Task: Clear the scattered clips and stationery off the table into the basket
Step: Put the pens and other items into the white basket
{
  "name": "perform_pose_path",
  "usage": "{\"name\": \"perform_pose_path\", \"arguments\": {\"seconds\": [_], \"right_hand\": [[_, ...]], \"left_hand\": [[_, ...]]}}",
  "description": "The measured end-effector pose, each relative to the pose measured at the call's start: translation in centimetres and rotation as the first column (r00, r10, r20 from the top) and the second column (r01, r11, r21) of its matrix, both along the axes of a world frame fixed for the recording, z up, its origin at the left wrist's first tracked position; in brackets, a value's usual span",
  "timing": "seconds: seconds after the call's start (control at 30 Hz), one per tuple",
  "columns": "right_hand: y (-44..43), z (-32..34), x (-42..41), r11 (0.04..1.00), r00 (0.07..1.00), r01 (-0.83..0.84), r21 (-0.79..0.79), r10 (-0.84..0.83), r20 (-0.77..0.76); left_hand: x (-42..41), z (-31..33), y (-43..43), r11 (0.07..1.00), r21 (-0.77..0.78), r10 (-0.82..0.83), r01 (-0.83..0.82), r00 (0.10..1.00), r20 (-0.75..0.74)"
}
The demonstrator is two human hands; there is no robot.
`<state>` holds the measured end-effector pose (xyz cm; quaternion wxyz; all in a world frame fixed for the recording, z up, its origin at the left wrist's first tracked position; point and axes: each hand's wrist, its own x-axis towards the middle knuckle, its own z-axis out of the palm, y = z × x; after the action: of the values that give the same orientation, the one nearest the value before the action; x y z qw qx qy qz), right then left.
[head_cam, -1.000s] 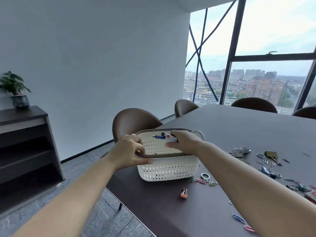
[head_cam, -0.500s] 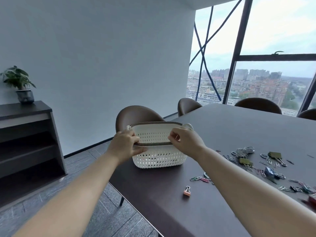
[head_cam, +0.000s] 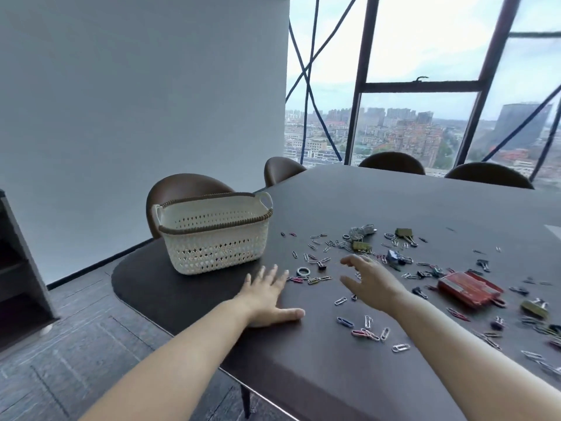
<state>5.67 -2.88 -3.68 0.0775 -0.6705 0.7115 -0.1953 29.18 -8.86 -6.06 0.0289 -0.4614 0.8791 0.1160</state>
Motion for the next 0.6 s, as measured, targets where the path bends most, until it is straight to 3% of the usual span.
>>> {"name": "perform_pose_path", "arguments": {"seconds": [0.17, 0.4, 0.6], "right_hand": [[5.7, 0.1, -4.3, 0.993, 0.993, 0.114, -0.007, -0.114, -0.026], [14.4, 0.2, -10.2, 0.943, 0.943, 0.332, -0.017, -0.332, -0.001], [20.6, -0.5, -11.7, 0.853, 0.851, 0.522, 0.009, -0.520, -0.076]], "left_hand": [[-5.0, 0.0, -0.3, 0.999, -0.015, 0.031, -0.032, 0.999, -0.025], [-14.0, 0.6, 5.8, 0.950, 0.056, -0.303, 0.307, 0.951, -0.068], [-13.8, 0.2, 9.2, 0.878, 0.067, -0.473, 0.475, 0.880, -0.036]]}}
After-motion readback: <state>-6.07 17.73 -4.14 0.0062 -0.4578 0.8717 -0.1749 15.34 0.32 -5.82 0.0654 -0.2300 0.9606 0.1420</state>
